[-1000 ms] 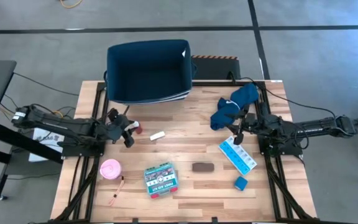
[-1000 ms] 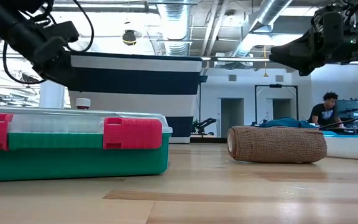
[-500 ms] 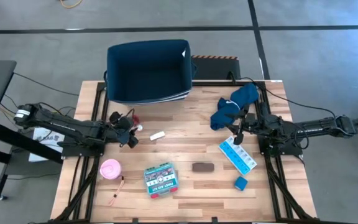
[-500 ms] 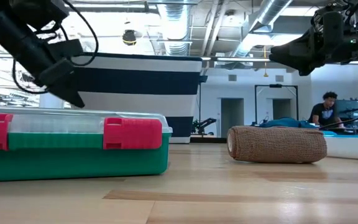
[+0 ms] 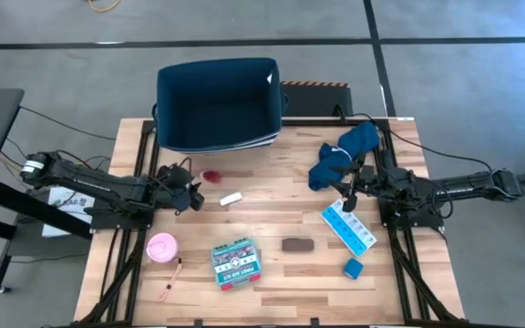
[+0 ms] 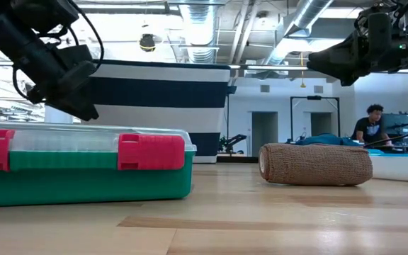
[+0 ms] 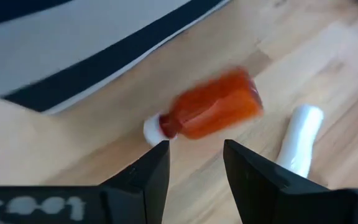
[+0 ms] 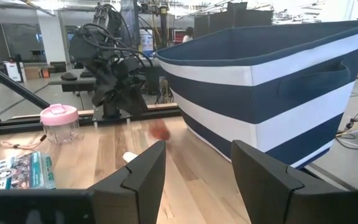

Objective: Pick & place medical supplies in basket/bin
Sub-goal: Put the red pill bottle into blue bin

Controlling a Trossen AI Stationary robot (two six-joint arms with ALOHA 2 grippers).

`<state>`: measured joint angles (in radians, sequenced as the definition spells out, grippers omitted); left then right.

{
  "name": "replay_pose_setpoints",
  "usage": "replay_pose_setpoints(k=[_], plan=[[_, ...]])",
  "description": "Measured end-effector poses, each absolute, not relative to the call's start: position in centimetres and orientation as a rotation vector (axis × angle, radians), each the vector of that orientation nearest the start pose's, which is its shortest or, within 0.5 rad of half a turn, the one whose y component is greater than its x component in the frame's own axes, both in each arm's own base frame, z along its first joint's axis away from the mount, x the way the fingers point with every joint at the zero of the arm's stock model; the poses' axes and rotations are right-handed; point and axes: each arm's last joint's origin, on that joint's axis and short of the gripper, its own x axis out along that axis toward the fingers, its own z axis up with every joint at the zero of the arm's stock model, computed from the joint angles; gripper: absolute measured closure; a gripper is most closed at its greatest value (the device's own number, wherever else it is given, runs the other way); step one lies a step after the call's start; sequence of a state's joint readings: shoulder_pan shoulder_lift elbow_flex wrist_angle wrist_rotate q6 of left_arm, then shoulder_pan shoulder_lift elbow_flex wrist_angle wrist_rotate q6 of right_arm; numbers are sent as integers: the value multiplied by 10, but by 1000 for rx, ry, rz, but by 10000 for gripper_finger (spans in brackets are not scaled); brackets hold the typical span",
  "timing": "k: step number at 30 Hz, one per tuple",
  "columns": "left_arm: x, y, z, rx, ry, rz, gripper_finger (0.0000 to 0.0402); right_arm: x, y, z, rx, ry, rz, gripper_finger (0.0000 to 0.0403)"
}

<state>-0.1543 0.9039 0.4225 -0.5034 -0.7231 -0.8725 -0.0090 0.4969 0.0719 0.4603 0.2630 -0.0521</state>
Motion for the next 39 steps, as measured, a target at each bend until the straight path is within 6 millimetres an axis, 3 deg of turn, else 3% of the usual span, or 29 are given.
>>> replay_pose_setpoints(k=[8,15,19,22,31,39], plan=[[172,-9,167,-243,665,725,258,131,-9,186,-48,-26,-273,228],[206,-2,158,-287,522,751,260,131,-9,186,-47,-28,-273,228],[217,3,146,-20,689,521,270,131,-9,186,-47,-28,-273,228],[222,11,143,109,715,484,275,131,-9,186,-47,-28,-272,228],[220,46,144,34,726,382,276,131,-9,186,-48,-25,-272,228],[217,62,142,-63,727,331,257,132,-9,186,-49,-20,-269,228]])
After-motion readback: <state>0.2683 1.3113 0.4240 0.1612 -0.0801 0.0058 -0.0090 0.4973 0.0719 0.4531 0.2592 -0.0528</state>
